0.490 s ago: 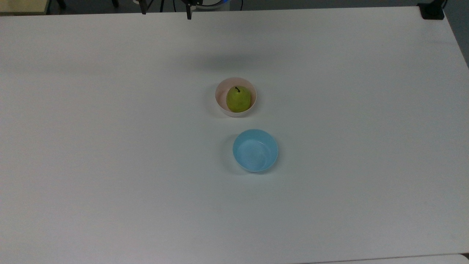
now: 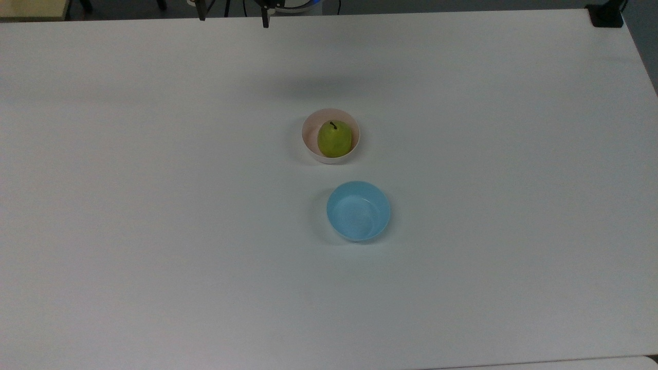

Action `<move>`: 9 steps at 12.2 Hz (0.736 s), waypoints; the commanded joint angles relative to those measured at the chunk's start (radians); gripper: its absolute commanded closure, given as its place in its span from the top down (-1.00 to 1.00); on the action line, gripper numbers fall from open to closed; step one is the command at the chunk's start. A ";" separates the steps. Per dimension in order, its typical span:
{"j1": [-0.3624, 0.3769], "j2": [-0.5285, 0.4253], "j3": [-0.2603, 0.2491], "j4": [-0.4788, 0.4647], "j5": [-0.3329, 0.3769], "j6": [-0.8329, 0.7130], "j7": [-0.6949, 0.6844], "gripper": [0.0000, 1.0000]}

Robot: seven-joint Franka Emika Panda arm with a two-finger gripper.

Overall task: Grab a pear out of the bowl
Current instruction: 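Move the open gripper forward toward the pink bowl with the pear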

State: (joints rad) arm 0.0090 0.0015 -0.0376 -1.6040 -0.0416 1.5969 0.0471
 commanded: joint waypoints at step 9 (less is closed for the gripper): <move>0.019 0.011 0.010 -0.010 0.003 0.008 -0.039 1.00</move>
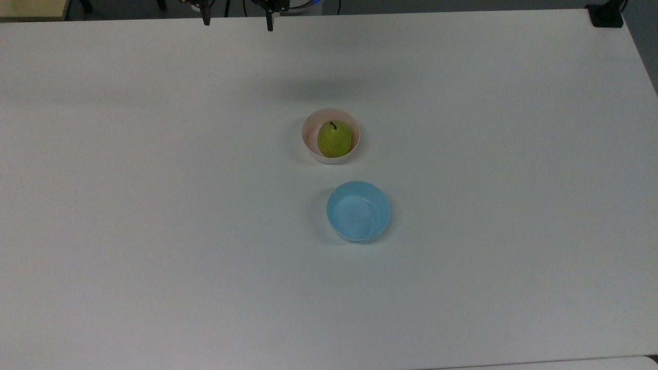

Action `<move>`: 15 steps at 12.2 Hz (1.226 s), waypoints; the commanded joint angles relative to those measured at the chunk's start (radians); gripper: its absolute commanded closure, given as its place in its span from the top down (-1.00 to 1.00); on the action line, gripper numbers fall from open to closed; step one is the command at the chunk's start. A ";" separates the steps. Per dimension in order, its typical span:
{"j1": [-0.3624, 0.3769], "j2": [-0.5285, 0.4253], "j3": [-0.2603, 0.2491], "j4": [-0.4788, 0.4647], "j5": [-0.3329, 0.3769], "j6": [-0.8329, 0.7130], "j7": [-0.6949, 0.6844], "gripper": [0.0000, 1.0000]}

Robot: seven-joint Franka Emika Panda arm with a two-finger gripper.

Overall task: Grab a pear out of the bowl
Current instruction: 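Move the open gripper forward toward the pink bowl with the pear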

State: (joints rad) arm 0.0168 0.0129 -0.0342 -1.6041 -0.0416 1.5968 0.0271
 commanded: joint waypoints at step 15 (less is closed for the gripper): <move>0.164 0.045 0.008 -0.071 0.016 0.090 -0.021 1.00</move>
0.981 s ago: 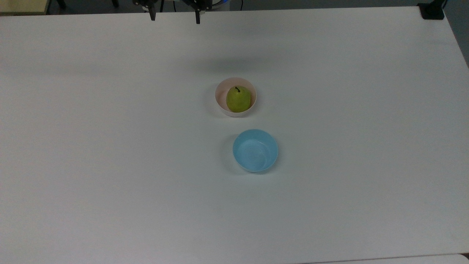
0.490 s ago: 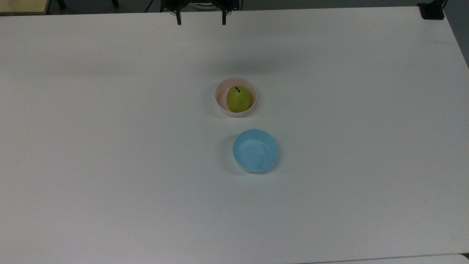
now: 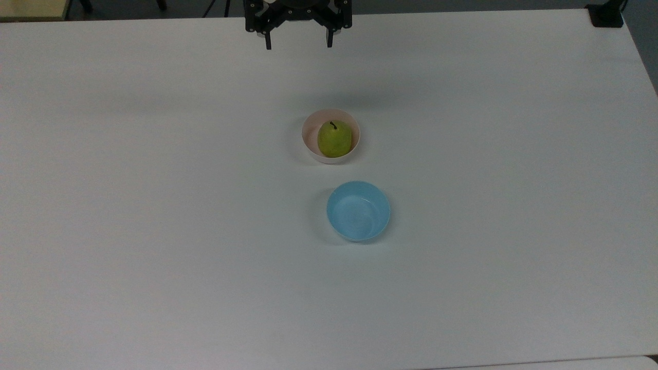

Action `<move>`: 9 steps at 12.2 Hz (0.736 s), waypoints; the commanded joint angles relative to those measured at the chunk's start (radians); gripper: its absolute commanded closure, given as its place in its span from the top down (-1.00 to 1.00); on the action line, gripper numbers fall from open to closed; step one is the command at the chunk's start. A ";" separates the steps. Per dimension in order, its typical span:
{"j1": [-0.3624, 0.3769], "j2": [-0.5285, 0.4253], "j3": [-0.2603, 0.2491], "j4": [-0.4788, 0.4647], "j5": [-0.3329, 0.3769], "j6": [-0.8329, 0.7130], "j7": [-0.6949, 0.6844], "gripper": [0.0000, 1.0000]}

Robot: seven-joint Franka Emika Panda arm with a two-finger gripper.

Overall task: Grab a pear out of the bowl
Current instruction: 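Lower the gripper into the pink bowl around the green pear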

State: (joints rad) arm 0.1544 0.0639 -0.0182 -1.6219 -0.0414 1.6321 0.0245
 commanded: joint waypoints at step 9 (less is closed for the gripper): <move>0.042 0.116 -0.008 -0.111 0.003 0.231 -0.020 1.00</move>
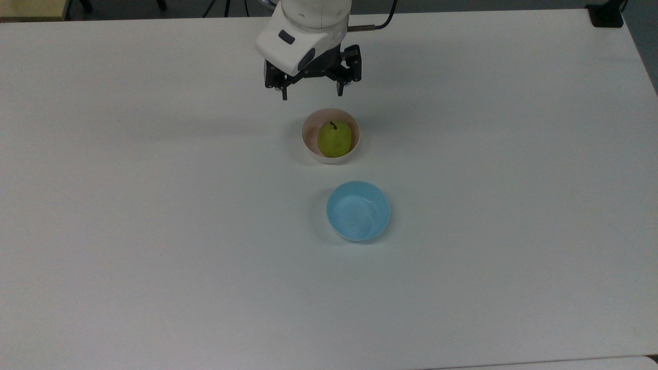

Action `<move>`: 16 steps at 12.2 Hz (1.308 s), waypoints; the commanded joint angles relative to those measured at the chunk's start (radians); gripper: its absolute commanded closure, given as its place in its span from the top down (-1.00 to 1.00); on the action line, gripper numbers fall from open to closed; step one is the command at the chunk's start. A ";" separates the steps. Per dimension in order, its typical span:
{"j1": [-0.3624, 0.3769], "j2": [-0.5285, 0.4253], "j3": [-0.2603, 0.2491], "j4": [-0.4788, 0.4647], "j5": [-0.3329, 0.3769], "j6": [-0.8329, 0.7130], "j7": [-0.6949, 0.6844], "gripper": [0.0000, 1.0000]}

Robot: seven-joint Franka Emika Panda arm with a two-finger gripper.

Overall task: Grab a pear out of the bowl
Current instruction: 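Lower the gripper into the pink bowl around the green pear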

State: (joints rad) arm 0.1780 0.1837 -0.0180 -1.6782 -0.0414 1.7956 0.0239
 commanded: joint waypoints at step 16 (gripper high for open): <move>0.112 0.164 -0.010 -0.147 -0.049 0.229 -0.015 0.29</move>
State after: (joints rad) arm 0.2708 0.3550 -0.0167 -1.7913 -0.0759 1.9821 0.0202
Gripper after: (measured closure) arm 0.238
